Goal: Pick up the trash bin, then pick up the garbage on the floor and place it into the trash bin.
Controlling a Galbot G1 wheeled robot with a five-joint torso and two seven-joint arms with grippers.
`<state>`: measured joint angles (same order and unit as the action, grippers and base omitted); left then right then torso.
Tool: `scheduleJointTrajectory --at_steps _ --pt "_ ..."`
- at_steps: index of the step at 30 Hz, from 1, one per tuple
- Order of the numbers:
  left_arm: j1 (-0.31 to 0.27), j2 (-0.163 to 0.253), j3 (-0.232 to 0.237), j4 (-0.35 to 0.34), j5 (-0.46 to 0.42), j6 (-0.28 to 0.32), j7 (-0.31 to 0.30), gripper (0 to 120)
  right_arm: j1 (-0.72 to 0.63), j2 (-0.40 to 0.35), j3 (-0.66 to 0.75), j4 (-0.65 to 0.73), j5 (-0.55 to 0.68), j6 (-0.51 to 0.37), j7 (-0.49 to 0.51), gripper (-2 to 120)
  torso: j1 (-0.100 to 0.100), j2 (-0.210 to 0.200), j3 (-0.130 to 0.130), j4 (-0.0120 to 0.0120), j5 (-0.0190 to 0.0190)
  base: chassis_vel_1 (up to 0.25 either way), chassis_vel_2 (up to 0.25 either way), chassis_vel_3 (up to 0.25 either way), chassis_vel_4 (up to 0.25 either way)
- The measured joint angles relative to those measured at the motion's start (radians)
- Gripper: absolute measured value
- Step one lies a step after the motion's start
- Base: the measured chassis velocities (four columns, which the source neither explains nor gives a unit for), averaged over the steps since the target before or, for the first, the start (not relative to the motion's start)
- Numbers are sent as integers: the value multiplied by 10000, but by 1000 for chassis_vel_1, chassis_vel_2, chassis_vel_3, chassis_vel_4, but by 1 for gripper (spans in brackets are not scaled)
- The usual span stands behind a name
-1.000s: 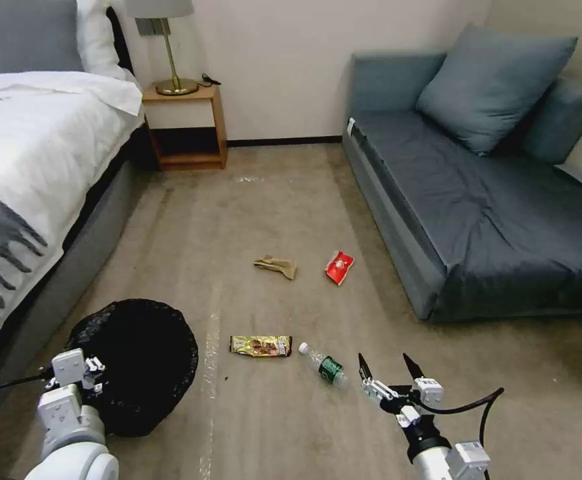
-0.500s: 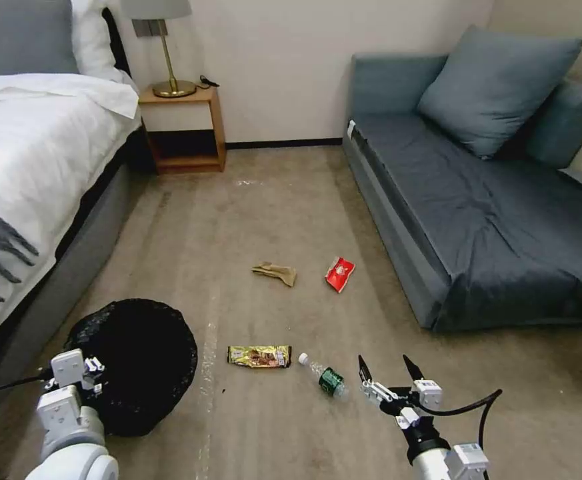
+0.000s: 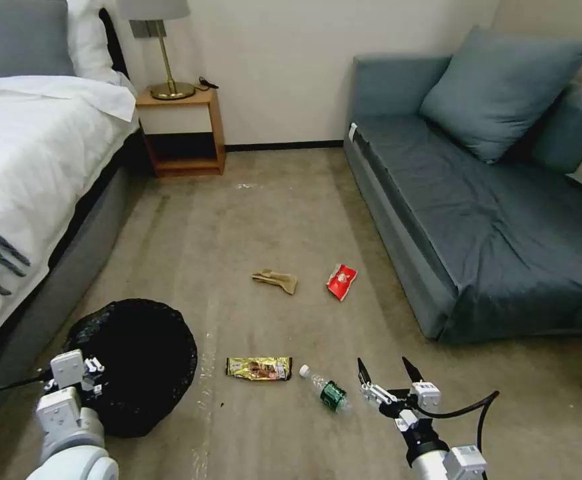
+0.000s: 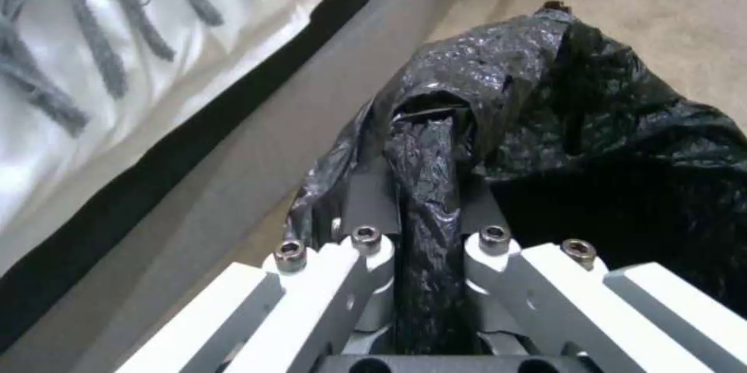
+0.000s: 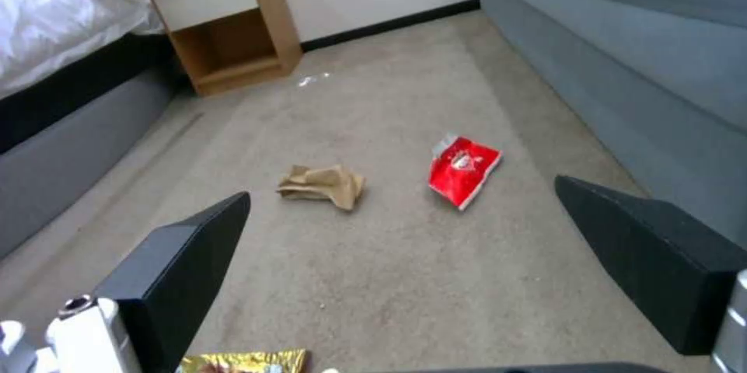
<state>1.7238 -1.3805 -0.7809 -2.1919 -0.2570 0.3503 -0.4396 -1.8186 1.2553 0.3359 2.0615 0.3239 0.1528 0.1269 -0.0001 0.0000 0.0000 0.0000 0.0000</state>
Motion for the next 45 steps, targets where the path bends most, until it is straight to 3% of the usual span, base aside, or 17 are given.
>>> scheduleJointTrajectory --at_steps 9,21,23,27,33,37,45 --pt "-41 -52 32 0 108 50 -3 7 194 -271 -36 -244 -23 102 3 100 1 0 0 -1 0 -52 50 56 -43" --pt "165 -47 -95 -43 113 -48 64 7 1751 -1940 -348 -1360 375 -115 -784 100 1 0 0 -1 1 0 0 0 0" --pt "165 -47 -95 -43 113 -48 64 7 1751 -1940 -348 -1360 375 -115 -784 100 1 0 0 -1 1 0 0 0 0" --pt "330 -145 -75 8 190 -226 127 7 3496 -3410 -1661 -2657 556 21 -1798 100 1 0 0 1 2 0 0 0 0" --pt "360 -221 -107 -35 277 -242 156 7 5387 -4304 -3350 -3866 811 -52 -3269 100 1 0 1 -1 0 0 0 0 0" --pt "500 -221 -154 -99 287 -267 195 7 6887 -4376 -4750 -4556 866 -386 -3502 100 0 0 1 2 -1 0 0 0 0" --pt "640 -415 -203 -103 425 -481 269 7 8992 -3417 -6750 -5837 1091 -897 -3560 100 1 0 0 -1 0 0 0 0 0"
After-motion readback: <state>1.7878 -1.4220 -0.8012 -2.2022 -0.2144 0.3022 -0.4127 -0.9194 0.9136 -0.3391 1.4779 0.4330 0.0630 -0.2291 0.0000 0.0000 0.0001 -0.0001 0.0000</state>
